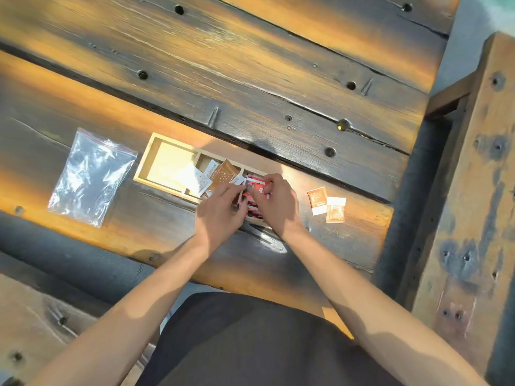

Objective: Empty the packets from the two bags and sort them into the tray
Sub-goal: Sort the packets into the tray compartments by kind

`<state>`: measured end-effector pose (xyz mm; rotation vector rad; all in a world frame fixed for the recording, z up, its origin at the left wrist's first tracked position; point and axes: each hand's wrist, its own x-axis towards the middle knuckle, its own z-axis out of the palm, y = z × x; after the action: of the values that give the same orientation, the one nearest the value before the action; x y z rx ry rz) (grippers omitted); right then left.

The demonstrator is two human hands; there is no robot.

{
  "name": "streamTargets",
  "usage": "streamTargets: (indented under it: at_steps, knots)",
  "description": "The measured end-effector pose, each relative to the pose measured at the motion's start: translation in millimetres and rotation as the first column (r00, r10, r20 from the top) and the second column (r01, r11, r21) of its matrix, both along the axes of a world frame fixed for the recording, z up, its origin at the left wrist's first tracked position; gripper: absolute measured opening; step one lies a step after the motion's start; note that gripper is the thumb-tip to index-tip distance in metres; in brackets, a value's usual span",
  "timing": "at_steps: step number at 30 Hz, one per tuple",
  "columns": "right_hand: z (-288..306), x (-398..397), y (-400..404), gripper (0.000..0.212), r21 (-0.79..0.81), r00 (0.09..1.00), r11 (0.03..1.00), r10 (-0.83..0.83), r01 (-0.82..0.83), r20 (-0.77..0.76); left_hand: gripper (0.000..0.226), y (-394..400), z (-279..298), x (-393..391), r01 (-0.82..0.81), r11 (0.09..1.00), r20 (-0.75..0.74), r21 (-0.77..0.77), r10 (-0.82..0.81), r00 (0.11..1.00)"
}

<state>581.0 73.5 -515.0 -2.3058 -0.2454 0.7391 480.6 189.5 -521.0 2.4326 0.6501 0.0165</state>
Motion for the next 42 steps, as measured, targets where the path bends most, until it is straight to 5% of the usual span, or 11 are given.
streamTargets:
  at_steps: [8,18,32,42]
  knots:
    - [0,-4,-36,0.047,0.023,0.978,0.978,0.206,-0.205,-0.036,0.037,-7,-4,5,0.170,0.982,-0.001,0.080,-0.170,0.985]
    - [5,-9,-39,0.044,-0.304,0.893,0.870,0.436,-0.388,0.107,0.051,-15,-12,3,0.289,0.957,-0.129,0.034,-0.282,0.951]
    - [-8,-26,-47,0.038,-0.297,0.857,0.892,0.425,-0.341,0.293,0.061,-19,-2,-4,0.416,0.907,-0.457,0.063,-0.344,0.820]
    - [-10,-14,-41,0.029,-0.190,0.920,0.949,0.295,-0.251,0.260,0.044,-18,-1,7,0.292,0.953,-0.305,0.079,-0.256,0.917]
